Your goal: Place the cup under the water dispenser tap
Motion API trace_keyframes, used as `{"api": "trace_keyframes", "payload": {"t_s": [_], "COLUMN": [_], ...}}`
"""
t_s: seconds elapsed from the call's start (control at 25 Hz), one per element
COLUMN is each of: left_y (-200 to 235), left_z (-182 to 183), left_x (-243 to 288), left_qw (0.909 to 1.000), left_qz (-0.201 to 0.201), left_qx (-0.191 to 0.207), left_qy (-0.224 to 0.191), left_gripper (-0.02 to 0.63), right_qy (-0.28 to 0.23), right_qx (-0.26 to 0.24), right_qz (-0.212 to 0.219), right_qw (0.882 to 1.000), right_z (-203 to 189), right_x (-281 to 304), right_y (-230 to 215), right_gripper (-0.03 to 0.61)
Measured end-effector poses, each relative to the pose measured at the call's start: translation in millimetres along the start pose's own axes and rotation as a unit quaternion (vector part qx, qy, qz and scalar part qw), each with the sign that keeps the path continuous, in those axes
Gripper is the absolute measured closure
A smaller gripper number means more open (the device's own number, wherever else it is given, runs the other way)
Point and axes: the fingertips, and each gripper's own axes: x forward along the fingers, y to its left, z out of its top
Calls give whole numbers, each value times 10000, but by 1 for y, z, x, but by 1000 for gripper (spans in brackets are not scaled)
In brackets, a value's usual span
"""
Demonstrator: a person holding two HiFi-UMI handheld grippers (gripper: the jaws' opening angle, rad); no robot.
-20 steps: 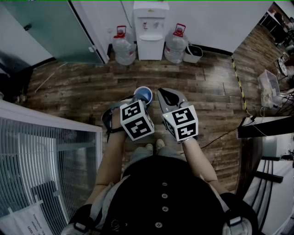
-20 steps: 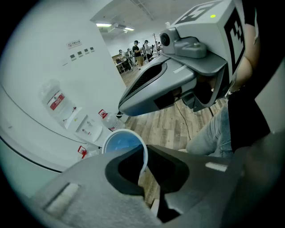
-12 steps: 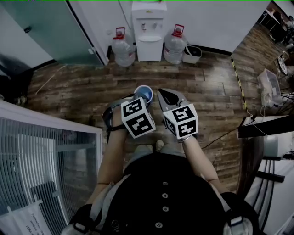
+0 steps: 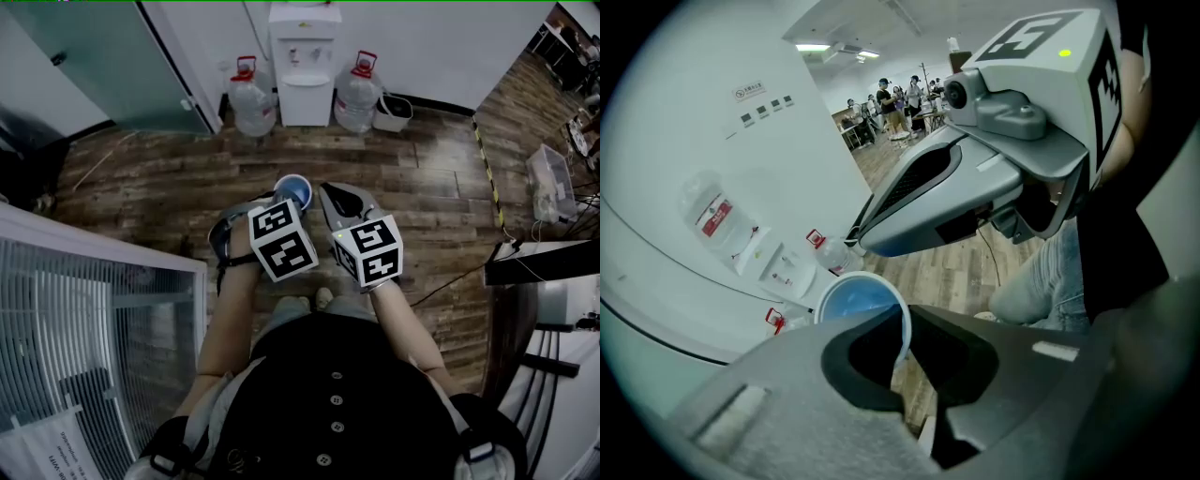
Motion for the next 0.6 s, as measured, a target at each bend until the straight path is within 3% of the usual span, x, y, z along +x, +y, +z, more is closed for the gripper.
{"api": "trace_keyframes", "payload": {"t_s": [0.6], "left_y": [7], "left_z": [31], "left_x": [30], "left_qw": [9999], "left_qz": [-78], "left_qx": [-85], "left_qy": [96], "left_gripper": [592], "right_qy": [-144], "right_qx": [124], "right_qz": [191], "right_qw": [9996], "right_z": [5], "right_x": [-2], "right_y": [-51], "right_gripper": [578]}}
